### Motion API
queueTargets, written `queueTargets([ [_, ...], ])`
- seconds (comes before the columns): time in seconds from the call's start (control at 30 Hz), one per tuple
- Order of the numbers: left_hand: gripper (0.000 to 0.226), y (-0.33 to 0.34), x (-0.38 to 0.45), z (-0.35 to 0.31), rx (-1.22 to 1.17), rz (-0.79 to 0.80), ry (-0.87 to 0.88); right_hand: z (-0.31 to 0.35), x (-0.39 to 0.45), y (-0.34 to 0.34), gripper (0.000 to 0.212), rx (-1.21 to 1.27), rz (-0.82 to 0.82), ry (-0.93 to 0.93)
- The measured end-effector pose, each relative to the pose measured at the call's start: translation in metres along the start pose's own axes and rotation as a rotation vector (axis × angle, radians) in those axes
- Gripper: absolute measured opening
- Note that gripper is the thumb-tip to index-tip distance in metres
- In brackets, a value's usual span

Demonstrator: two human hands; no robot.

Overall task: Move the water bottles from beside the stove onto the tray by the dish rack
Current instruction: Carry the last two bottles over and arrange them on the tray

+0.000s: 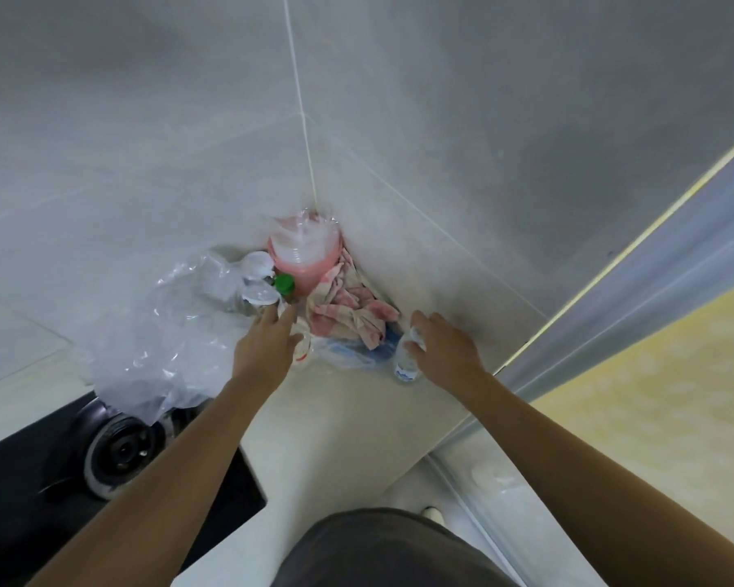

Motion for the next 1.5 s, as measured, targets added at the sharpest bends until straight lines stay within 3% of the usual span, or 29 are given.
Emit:
queueTargets([
  [0.23, 0.022, 0.001, -0.026, 0.014, -0.068, -0.065, 0.075, 0.003, -0.011, -0.008, 0.019, 0.075, -0.117, -0.023],
  [0.4, 0.031, -0.02, -0.05, 0.008, -0.164, -0.177, 0.123, 0.014, -0.017, -0.054, 0.026, 0.211, -0.258, -0.053],
  [0.6, 0.036, -0.065, -0.077, -0.005, -0.224, -0.268, 0.107, 0.031, -0.029, -0.102, 0.021, 0.421, -0.305, -0.199],
  [0.8, 0.022, -0.104, -0.145, -0.027, -0.302, -0.443, 0.061, 0.063, -0.053, -0.131, 0.019, 0.545, -0.356, -0.37],
  [1.1, 0.026, -0.108, -0.319, -0.056, -0.331, -0.715, -0.23, 0.13, -0.148, -0.146, 0.02, 0.608, -0.282, -0.804],
  [1.5, 0.028, -0.105, -0.625, -0.054, -0.138, -0.94, -0.647, 0.293, -0.37, -0.138, 0.019, 0.536, -0.042, -1.354],
])
Point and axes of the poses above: each hand's wrist, its own x-axis towards the middle knuckle, its own y-axis out of the palm, z = x × y, the point moved 3 cm from there along x, towards the middle knuckle, and after that the axes turned 15 degrees about -x, right-handed, at the moved point
